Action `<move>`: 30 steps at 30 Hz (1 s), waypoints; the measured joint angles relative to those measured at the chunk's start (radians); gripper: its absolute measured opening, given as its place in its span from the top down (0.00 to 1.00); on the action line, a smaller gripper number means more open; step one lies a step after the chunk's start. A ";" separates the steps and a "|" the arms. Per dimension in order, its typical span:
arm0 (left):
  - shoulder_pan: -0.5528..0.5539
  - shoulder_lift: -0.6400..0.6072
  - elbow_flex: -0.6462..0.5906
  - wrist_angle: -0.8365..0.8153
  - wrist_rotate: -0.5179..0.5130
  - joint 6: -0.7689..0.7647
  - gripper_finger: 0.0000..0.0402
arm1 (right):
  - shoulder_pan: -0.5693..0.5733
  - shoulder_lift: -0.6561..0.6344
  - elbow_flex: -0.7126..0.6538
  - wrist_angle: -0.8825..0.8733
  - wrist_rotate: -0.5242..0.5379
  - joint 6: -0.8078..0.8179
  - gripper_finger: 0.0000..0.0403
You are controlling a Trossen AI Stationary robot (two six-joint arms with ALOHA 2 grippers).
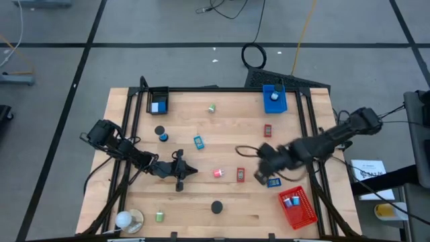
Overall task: Pick & Place Office items
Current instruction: Put the right blue charger adapter into the red basket
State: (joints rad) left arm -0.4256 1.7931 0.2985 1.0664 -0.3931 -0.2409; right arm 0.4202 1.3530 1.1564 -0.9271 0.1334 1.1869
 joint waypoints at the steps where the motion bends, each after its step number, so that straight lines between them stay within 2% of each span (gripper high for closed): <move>1: 0.000 0.000 0.000 0.000 0.000 0.000 0.94 | 0.041 -0.008 0.000 -0.018 0.003 0.054 0.69; 11: 0.000 0.000 0.000 0.000 0.000 0.001 0.94 | 0.394 0.001 0.000 -0.074 0.050 0.499 0.69; 18: 0.000 0.000 0.000 0.000 0.000 0.001 0.94 | 0.596 0.109 0.000 -0.067 0.021 0.818 0.69; 23: 0.000 0.000 0.000 0.000 0.000 0.001 0.94 | 0.668 0.205 0.000 -0.032 -0.067 0.938 0.68; 30: 0.000 0.000 0.000 0.000 0.000 0.001 0.94 | 0.680 0.267 -0.002 -0.013 -0.116 0.959 0.67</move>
State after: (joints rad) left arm -0.4259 1.7931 0.2985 1.0664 -0.3935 -0.2398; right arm 1.1003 1.6203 1.1542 -0.9396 0.0173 2.1458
